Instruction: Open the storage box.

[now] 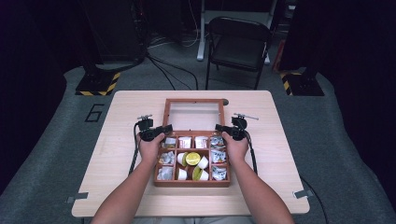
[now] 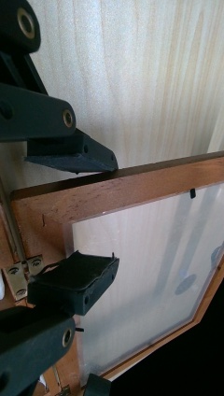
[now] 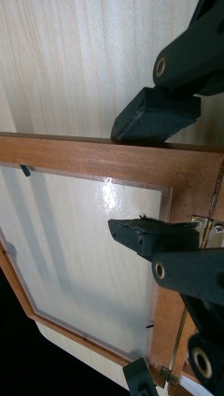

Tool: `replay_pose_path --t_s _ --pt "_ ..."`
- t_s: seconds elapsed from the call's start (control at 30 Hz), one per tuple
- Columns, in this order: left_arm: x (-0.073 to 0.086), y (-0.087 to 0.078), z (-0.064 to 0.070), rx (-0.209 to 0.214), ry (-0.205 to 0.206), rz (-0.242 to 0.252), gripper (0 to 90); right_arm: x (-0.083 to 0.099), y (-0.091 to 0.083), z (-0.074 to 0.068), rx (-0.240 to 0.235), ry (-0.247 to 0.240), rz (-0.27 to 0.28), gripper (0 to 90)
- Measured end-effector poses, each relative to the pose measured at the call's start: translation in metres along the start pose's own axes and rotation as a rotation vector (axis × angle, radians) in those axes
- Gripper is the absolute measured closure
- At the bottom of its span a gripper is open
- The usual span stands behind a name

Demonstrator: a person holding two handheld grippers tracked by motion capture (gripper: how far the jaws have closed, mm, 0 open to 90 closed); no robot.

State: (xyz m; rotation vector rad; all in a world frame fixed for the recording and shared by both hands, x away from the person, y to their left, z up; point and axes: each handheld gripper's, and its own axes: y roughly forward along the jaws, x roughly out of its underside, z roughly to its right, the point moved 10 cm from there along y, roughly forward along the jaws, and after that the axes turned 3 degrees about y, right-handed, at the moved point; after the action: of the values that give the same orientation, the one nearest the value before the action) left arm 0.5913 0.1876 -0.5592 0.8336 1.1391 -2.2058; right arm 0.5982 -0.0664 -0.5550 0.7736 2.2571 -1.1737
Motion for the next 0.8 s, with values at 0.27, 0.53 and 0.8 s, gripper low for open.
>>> replay_pose_path --t_s 0.27,0.53,0.8 --pt "-0.0003 0.0004 -0.0005 0.0 0.002 0.001 47.3 -0.0001 0.0 0.0 0.001 0.001 -0.001 50.3" --pt "0.0008 0.0015 -0.0011 0.013 -0.028 -0.011 47.1 0.0014 0.0008 0.0014 -0.004 0.026 -0.017 49.8" --pt "0.0006 0.0031 -0.0011 -0.063 0.047 -0.021 45.3 0.0052 0.0037 0.0028 -0.015 0.045 -0.046 45.5"
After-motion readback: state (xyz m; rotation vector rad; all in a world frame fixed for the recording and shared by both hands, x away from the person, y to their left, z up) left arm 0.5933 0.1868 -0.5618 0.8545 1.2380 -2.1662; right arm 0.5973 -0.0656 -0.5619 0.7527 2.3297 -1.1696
